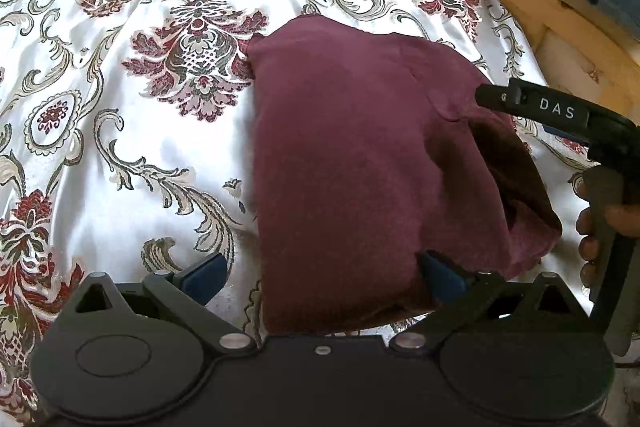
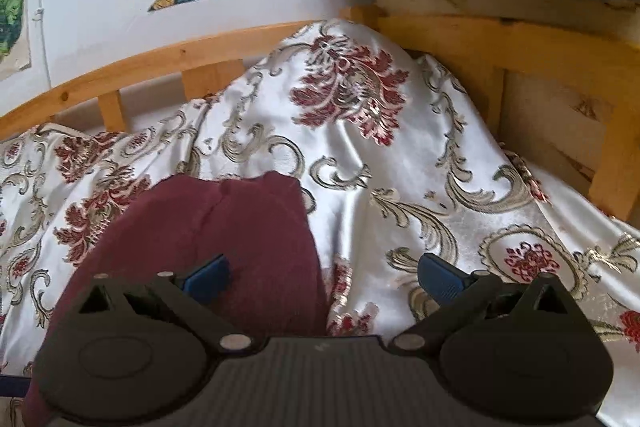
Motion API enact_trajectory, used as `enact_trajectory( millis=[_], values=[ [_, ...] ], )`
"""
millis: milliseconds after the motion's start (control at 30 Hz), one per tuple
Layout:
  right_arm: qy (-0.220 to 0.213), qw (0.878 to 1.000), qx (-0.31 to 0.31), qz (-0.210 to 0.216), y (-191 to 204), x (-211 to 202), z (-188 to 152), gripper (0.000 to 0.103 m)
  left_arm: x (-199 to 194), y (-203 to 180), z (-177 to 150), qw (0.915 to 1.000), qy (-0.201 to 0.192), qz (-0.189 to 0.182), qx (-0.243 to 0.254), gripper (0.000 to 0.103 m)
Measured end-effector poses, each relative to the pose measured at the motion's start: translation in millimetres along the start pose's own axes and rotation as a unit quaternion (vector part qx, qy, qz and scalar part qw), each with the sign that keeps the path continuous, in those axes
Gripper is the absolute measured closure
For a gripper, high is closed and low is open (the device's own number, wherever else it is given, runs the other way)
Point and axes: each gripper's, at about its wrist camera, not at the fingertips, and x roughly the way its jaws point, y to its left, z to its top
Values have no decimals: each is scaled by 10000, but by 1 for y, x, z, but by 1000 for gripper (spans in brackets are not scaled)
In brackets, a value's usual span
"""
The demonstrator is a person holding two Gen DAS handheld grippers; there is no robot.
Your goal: Fold small clothes
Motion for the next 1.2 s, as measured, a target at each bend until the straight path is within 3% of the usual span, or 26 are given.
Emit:
enact_trajectory(
  millis=[167,267,367,533,667,733,900,967,1033,1133,1200],
  values=[
    [-250,9995,-36,185,5,3,-1,3,4,2,0,10000,38,-31,-34,1],
    [-411,9985,-232,290,11,8,1,17,7,5,-1,9999,48,-126,-93,0],
    [-456,9973,-459,345,17,14,2,41,12,12,-3,9993,95,-269,-240,0],
    [-437,9959,-756,225,28,27,0,95,17,17,-5,9987,99,-426,-265,0],
    [-711,9933,-907,108,33,31,4,95,18,16,-1,9988,71,-485,-74,0],
    [-760,9918,-1028,33,35,37,5,95,14,21,5,9975,38,-703,-77,1],
    [-676,9955,-599,280,20,49,0,93,-4,53,30,9908,-695,-1129,-259,1],
    [-719,9956,-467,375,15,48,0,89,-1,65,49,9910,-794,-1021,-335,1],
    [-747,9957,-286,466,9,49,0,77,11,77,76,9925,-755,-834,-484,1],
    [-728,9960,-33,509,2,52,-1,62,43,99,114,9891,-511,-883,-1063,3],
    [-702,9961,49,531,-2,54,-2,58,67,110,131,9839,-294,-956,-1481,9]
  ],
)
